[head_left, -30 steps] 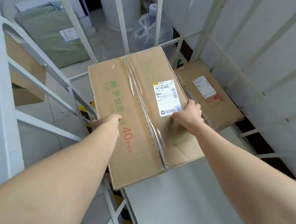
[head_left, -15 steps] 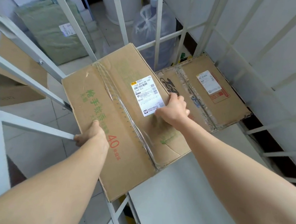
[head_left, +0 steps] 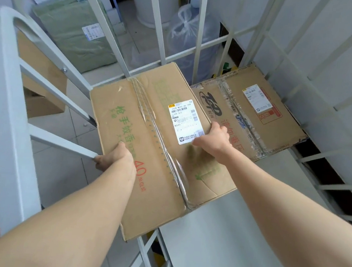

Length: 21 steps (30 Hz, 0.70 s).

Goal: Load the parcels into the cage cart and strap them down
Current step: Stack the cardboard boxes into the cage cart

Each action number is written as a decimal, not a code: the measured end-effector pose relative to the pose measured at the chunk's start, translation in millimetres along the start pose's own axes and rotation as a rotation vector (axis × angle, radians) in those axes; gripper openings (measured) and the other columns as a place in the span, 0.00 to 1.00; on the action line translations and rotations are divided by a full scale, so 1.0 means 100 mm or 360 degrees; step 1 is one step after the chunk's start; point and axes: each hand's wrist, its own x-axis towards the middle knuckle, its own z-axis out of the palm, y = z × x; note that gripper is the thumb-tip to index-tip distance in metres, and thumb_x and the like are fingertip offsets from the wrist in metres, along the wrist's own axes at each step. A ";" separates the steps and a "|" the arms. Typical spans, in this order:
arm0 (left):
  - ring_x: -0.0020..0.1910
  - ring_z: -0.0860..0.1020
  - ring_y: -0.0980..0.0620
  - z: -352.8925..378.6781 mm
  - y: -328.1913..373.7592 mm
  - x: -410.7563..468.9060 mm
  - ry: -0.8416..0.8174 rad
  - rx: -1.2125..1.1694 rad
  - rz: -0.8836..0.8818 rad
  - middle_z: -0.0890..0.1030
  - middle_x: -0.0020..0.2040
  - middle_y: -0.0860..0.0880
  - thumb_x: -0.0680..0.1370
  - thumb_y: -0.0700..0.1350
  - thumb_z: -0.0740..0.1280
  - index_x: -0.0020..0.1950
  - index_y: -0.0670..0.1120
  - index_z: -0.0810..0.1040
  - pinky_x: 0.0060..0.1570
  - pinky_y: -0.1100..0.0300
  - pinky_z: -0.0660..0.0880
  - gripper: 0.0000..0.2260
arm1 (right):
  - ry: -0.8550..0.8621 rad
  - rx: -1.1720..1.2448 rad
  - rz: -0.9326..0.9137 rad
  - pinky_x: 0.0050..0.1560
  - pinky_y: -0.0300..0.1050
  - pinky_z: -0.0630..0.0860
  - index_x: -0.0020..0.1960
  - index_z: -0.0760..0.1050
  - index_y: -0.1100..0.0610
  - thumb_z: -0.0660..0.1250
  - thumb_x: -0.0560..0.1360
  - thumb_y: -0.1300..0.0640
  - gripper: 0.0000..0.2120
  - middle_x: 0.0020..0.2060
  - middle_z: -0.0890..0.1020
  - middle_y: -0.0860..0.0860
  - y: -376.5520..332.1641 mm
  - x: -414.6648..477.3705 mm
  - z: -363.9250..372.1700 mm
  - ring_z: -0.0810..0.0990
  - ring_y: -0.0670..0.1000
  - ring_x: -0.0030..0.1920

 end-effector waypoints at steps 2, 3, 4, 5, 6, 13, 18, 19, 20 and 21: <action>0.61 0.74 0.43 0.04 -0.07 -0.03 -0.0073 0.0019 -0.0023 0.72 0.64 0.41 0.70 0.44 0.73 0.68 0.41 0.66 0.61 0.51 0.72 0.30 | -0.0037 0.0021 0.0039 0.67 0.59 0.66 0.68 0.63 0.57 0.72 0.68 0.50 0.33 0.64 0.66 0.58 0.08 0.04 -0.03 0.67 0.59 0.65; 0.60 0.75 0.42 0.06 -0.12 -0.04 -0.0126 0.0017 -0.0056 0.73 0.63 0.41 0.70 0.43 0.73 0.67 0.41 0.66 0.60 0.51 0.73 0.28 | -0.0047 0.0028 0.0063 0.67 0.59 0.67 0.69 0.62 0.57 0.72 0.69 0.51 0.33 0.65 0.66 0.58 0.13 0.08 -0.04 0.67 0.59 0.65; 0.59 0.76 0.42 0.09 -0.17 -0.05 -0.0192 0.0013 -0.0084 0.74 0.63 0.42 0.71 0.42 0.72 0.67 0.41 0.67 0.59 0.51 0.73 0.27 | -0.0058 0.0041 0.0086 0.67 0.58 0.67 0.70 0.62 0.57 0.72 0.69 0.51 0.34 0.65 0.65 0.58 0.18 0.11 -0.05 0.67 0.59 0.65; 0.58 0.77 0.42 0.13 -0.21 -0.07 -0.0254 0.0018 -0.0095 0.75 0.62 0.42 0.72 0.41 0.71 0.67 0.41 0.67 0.57 0.52 0.74 0.25 | -0.0064 0.0063 0.0101 0.67 0.58 0.67 0.70 0.62 0.57 0.72 0.70 0.52 0.33 0.65 0.65 0.58 0.22 0.15 -0.06 0.67 0.59 0.64; 0.57 0.77 0.42 0.16 -0.24 -0.08 -0.0305 0.0042 -0.0091 0.75 0.61 0.42 0.72 0.40 0.70 0.66 0.41 0.67 0.55 0.53 0.74 0.24 | -0.0068 0.0082 0.0111 0.67 0.57 0.68 0.70 0.62 0.57 0.72 0.70 0.53 0.33 0.66 0.65 0.58 0.25 0.19 -0.06 0.68 0.59 0.64; 0.48 0.81 0.41 0.33 -0.40 0.14 -0.0571 0.0046 -0.0131 0.79 0.54 0.41 0.70 0.41 0.71 0.55 0.43 0.67 0.51 0.43 0.79 0.18 | -0.0068 0.0121 0.0155 0.68 0.57 0.66 0.72 0.59 0.58 0.72 0.71 0.54 0.35 0.67 0.64 0.59 0.33 0.54 0.15 0.65 0.60 0.67; 0.46 0.81 0.41 0.47 -0.44 0.26 -0.0959 0.0355 -0.0246 0.81 0.52 0.41 0.72 0.45 0.68 0.63 0.45 0.70 0.48 0.42 0.78 0.20 | -0.0139 0.0184 0.0170 0.70 0.58 0.63 0.74 0.55 0.59 0.69 0.71 0.56 0.37 0.70 0.64 0.56 0.43 0.75 0.34 0.65 0.58 0.68; 0.47 0.81 0.41 0.50 -0.45 0.27 -0.1061 0.0443 -0.0294 0.81 0.51 0.42 0.73 0.45 0.67 0.63 0.45 0.71 0.49 0.43 0.78 0.19 | -0.0188 0.0221 0.0185 0.70 0.56 0.64 0.75 0.53 0.59 0.68 0.72 0.58 0.37 0.69 0.66 0.54 0.43 0.72 0.36 0.66 0.56 0.67; 0.49 0.80 0.42 0.50 -0.44 0.25 -0.1143 0.0509 -0.0327 0.81 0.51 0.42 0.75 0.46 0.66 0.63 0.45 0.72 0.51 0.45 0.77 0.17 | -0.0249 0.0250 0.0193 0.67 0.52 0.68 0.75 0.52 0.59 0.66 0.74 0.61 0.34 0.66 0.68 0.52 0.42 0.67 0.38 0.68 0.54 0.63; 0.53 0.79 0.42 0.50 -0.43 0.21 -0.1231 0.0566 -0.0349 0.81 0.54 0.42 0.76 0.46 0.65 0.62 0.45 0.73 0.56 0.45 0.75 0.15 | -0.0296 0.0258 0.0169 0.61 0.45 0.71 0.74 0.55 0.59 0.63 0.76 0.64 0.30 0.65 0.71 0.53 0.43 0.62 0.41 0.70 0.53 0.61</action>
